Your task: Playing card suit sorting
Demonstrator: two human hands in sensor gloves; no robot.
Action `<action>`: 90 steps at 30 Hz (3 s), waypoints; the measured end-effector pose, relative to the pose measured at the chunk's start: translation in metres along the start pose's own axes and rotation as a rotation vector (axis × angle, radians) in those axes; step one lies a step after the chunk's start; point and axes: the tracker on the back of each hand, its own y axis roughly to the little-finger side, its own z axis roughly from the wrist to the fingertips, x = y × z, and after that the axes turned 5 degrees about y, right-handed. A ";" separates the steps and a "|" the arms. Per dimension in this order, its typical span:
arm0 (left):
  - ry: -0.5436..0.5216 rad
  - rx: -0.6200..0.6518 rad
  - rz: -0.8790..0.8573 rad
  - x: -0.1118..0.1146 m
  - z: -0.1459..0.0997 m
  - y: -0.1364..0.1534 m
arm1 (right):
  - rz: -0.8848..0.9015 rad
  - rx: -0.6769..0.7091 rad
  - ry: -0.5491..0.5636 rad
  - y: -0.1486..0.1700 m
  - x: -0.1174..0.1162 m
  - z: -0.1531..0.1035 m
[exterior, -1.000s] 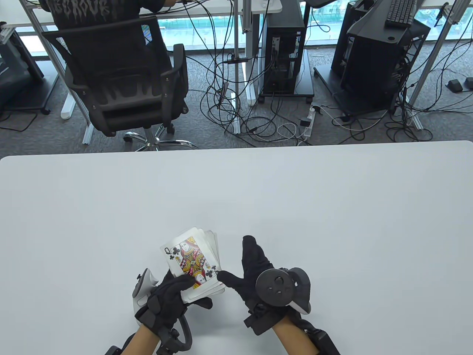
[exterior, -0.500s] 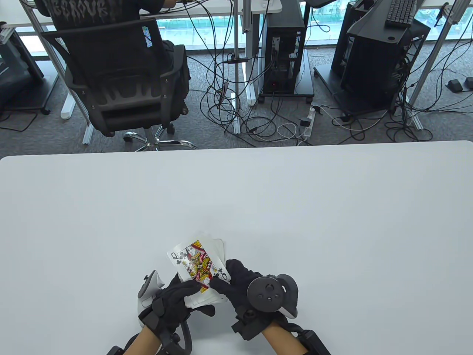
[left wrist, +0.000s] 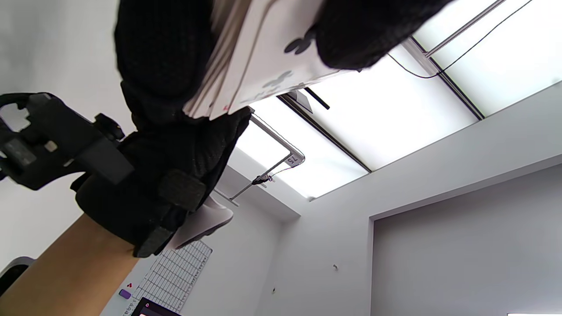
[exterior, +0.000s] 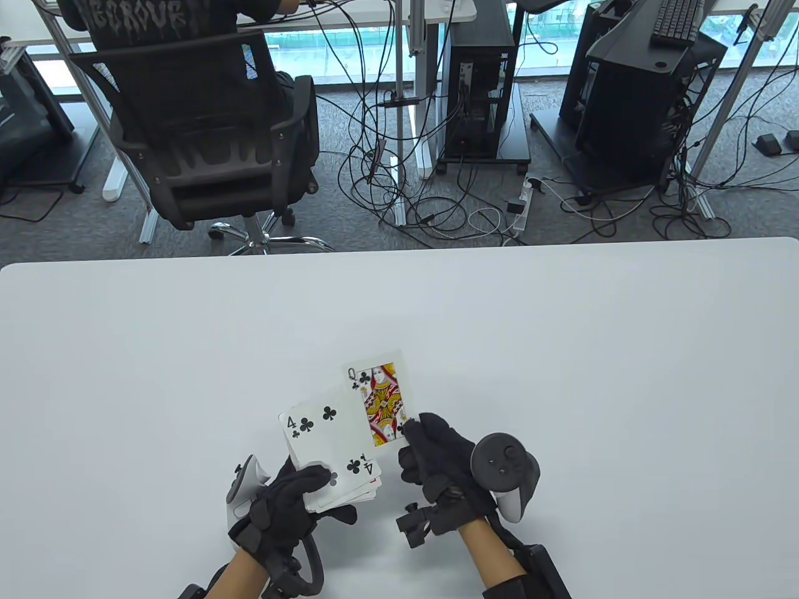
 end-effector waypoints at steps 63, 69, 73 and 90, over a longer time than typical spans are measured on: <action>-0.086 -0.016 0.007 -0.026 -0.009 0.003 | -0.638 0.439 -0.161 -0.057 -0.083 -0.020; -0.061 -0.020 0.022 -0.026 -0.007 0.004 | -0.580 0.412 -0.173 -0.055 -0.074 -0.016; -0.068 -0.014 0.016 -0.027 -0.007 0.004 | -0.570 0.370 -0.146 -0.051 -0.067 -0.008; -0.128 0.039 -0.036 -0.029 -0.009 -0.001 | -0.494 -0.186 0.099 0.015 -0.029 0.046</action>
